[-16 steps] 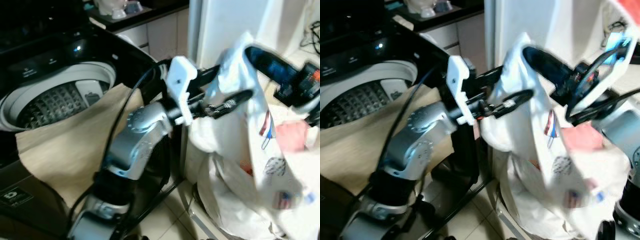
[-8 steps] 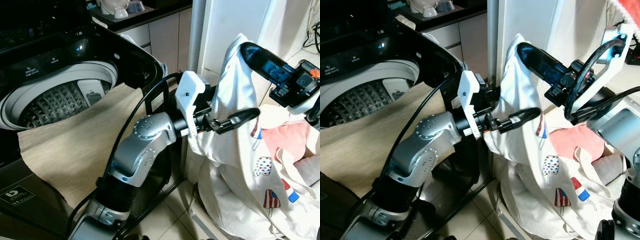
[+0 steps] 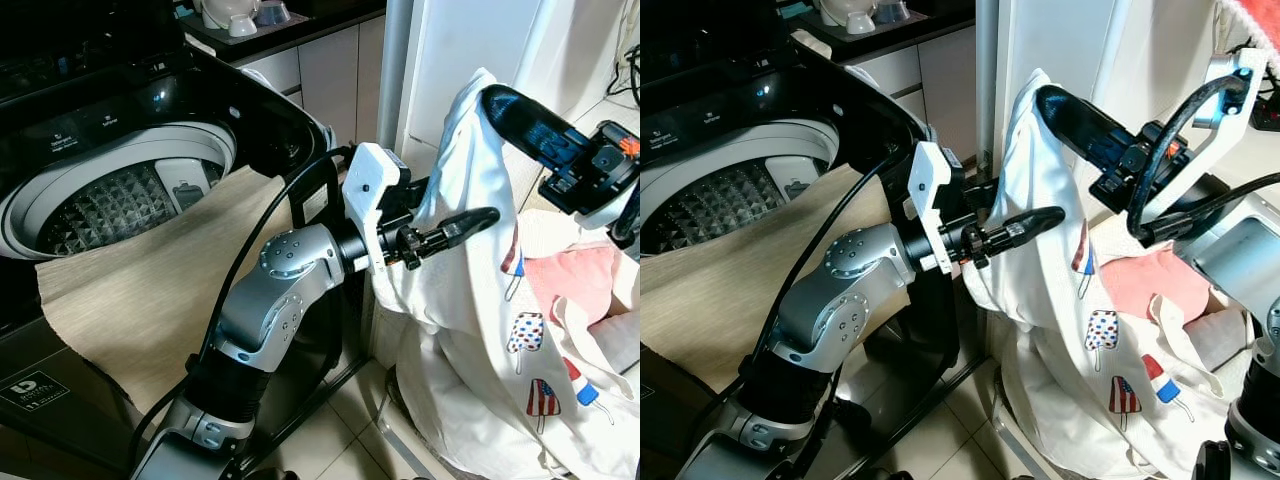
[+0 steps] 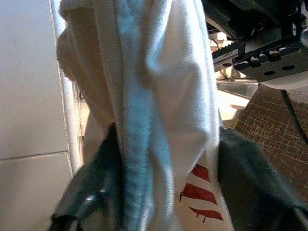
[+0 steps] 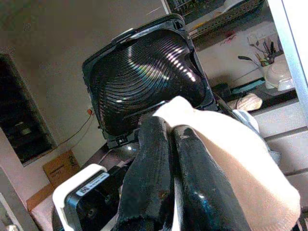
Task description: Clothes washing
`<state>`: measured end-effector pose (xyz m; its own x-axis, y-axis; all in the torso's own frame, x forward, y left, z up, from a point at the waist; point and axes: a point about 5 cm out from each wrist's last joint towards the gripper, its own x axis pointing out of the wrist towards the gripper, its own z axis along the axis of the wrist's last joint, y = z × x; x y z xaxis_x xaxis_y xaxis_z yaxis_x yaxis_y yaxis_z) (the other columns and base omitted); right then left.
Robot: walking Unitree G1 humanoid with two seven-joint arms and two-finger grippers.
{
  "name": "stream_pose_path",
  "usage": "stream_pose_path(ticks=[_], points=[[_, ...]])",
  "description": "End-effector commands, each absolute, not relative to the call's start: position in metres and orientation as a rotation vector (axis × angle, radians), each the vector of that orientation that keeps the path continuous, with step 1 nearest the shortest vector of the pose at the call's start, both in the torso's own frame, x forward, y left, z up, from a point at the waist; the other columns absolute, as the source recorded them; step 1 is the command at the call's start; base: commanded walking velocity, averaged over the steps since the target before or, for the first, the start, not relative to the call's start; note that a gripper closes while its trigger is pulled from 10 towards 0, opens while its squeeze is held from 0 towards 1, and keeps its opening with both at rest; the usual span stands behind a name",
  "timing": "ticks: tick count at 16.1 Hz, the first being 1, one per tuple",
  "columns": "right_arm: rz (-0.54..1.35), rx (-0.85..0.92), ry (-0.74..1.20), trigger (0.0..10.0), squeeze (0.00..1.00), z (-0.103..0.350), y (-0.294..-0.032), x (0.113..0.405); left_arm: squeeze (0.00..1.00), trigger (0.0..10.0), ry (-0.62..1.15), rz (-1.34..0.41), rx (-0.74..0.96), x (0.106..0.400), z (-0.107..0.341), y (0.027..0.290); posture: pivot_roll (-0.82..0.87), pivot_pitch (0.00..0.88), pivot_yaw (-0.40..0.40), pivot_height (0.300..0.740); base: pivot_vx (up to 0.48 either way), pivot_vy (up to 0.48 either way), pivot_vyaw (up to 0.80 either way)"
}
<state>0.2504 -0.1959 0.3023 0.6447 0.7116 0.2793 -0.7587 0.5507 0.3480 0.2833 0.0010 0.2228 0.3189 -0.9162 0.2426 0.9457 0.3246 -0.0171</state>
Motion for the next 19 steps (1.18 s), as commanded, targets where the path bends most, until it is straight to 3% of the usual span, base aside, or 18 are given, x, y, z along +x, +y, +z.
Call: stream_pose_path(ticks=[1, 9, 10, 11, 17, 19], points=[[0.894, 0.446, -0.128, 0.0, 0.00, 0.308, -0.192, 0.247, 0.00, 0.0, -0.197, -1.217, -0.174, 0.285, 0.223, 0.006, -0.18, 0.000, 0.075, 0.740, 0.000, 0.000, 0.00], [0.885, 0.428, -0.142, 0.0, 0.00, 0.311, -0.190, 0.250, 0.00, 0.0, -0.181, -1.177, -0.172, 0.289, 0.221, 0.011, -0.18, 0.000, 0.067, 0.740, 0.000, 0.000, 0.00], [0.872, 0.413, -0.155, 4.4, 0.00, 0.312, -0.190, 0.251, 0.00, 0.0, -0.185, -1.159, -0.167, 0.291, 0.221, 0.012, -0.18, 0.000, 0.067, 0.740, 0.000, 0.000, 0.00], [0.864, 0.424, -0.157, 10.0, 1.00, 0.311, -0.191, 0.252, 0.00, 0.0, -0.184, -1.139, -0.167, 0.293, 0.221, 0.014, -0.17, 0.000, 0.066, 0.740, 0.000, 0.000, 0.00], [0.882, 0.452, -0.190, 10.0, 1.00, 0.314, -0.192, 0.248, 0.00, 0.0, -0.208, -0.984, -0.149, 0.311, 0.225, 0.034, -0.16, 0.000, 0.081, 0.740, 0.000, 0.000, 0.00], [0.870, 0.450, -0.235, 10.0, 1.00, 0.317, -0.196, 0.241, 0.00, 0.0, -0.247, -0.906, -0.067, 0.325, 0.235, 0.049, -0.13, 0.000, 0.076, 0.740, 0.000, 0.000, 0.00]])
